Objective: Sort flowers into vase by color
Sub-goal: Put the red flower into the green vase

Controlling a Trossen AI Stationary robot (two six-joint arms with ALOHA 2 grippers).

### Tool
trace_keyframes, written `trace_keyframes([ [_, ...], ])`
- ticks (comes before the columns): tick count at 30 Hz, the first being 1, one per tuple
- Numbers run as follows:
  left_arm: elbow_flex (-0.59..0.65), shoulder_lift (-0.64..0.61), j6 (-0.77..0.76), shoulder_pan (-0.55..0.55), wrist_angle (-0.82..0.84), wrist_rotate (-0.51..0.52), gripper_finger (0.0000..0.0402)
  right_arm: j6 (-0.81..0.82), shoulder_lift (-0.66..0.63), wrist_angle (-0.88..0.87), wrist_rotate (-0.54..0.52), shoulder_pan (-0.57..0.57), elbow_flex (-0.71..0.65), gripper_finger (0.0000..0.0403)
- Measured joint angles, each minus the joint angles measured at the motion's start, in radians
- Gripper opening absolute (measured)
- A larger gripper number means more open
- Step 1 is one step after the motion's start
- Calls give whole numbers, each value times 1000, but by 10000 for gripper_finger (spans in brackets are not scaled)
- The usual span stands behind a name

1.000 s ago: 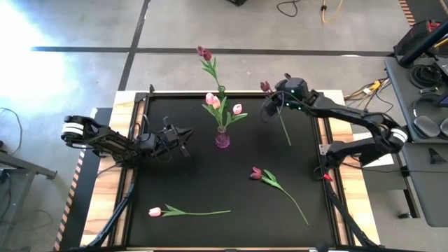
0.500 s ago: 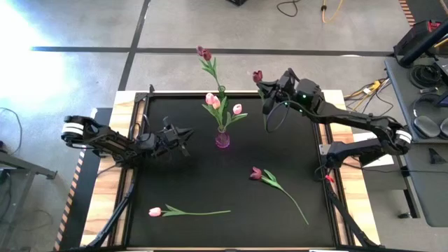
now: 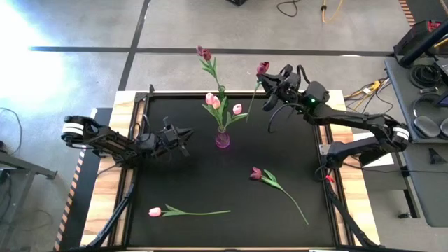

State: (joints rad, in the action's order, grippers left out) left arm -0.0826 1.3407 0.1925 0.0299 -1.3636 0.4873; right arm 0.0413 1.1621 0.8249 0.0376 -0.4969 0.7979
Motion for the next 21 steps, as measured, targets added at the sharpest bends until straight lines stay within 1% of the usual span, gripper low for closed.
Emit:
trace_keyframes([
  [6,0,0,5,0,-3,0,1,-51,114,294,-1,1,1,13],
  [9,0,0,5,0,-3,0,1,-101,192,400,-1,-1,38,13],
  [12,0,0,8,0,-4,0,1,-135,271,422,8,-1,112,13],
  [14,0,0,8,0,-4,0,1,-152,329,416,35,-5,171,13],
  [17,0,0,9,0,-5,0,1,-184,409,389,53,-13,263,13],
  [21,0,0,12,0,-5,0,1,-173,487,334,78,-48,363,13],
])
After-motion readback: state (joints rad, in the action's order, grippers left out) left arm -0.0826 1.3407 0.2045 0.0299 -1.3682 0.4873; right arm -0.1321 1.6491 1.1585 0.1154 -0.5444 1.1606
